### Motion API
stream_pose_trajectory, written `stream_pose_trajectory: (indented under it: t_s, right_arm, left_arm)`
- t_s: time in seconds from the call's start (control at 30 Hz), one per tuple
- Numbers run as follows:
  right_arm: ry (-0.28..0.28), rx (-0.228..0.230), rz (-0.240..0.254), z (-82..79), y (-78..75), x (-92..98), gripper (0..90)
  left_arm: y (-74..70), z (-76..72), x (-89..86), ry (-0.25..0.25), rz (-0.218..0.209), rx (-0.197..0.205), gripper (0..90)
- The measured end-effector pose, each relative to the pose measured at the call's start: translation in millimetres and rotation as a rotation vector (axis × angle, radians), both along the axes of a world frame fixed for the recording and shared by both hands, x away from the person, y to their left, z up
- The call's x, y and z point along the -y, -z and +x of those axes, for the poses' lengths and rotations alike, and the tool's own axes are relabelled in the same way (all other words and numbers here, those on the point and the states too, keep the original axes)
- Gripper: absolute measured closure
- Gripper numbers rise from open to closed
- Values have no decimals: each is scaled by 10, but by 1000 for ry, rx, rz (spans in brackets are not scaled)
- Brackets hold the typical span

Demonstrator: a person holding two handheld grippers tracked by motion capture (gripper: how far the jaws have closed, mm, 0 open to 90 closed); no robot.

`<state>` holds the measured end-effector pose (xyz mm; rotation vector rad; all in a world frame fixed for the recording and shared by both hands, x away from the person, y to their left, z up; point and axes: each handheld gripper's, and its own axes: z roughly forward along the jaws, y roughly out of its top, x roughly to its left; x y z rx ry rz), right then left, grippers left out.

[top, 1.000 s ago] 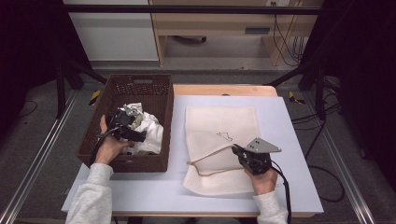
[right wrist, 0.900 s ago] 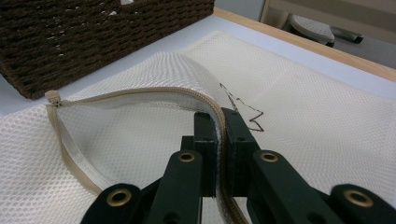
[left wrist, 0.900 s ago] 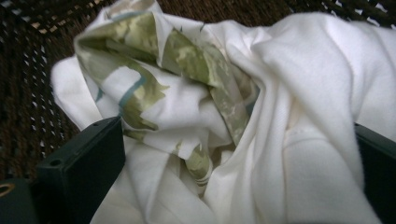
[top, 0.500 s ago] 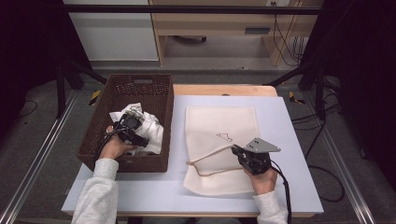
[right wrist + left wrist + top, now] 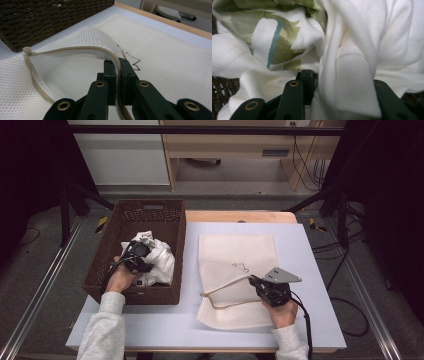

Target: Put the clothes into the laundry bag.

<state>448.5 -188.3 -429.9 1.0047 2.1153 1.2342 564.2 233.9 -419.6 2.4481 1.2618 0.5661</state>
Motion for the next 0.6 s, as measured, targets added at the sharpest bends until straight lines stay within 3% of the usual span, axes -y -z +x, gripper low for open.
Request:
stream_pose_trajectory:
  t_s: [0.1, 0.6]
  right_arm:
    - [4, 1, 4, -1, -4, 14, 858]
    - [6, -1, 9, 1, -4, 34, 859]
  left_arm:
    - [-70, -29, -23, -22, -46, 46, 645]
    - [-343, -284, -187, -112, -251, 412, 659]
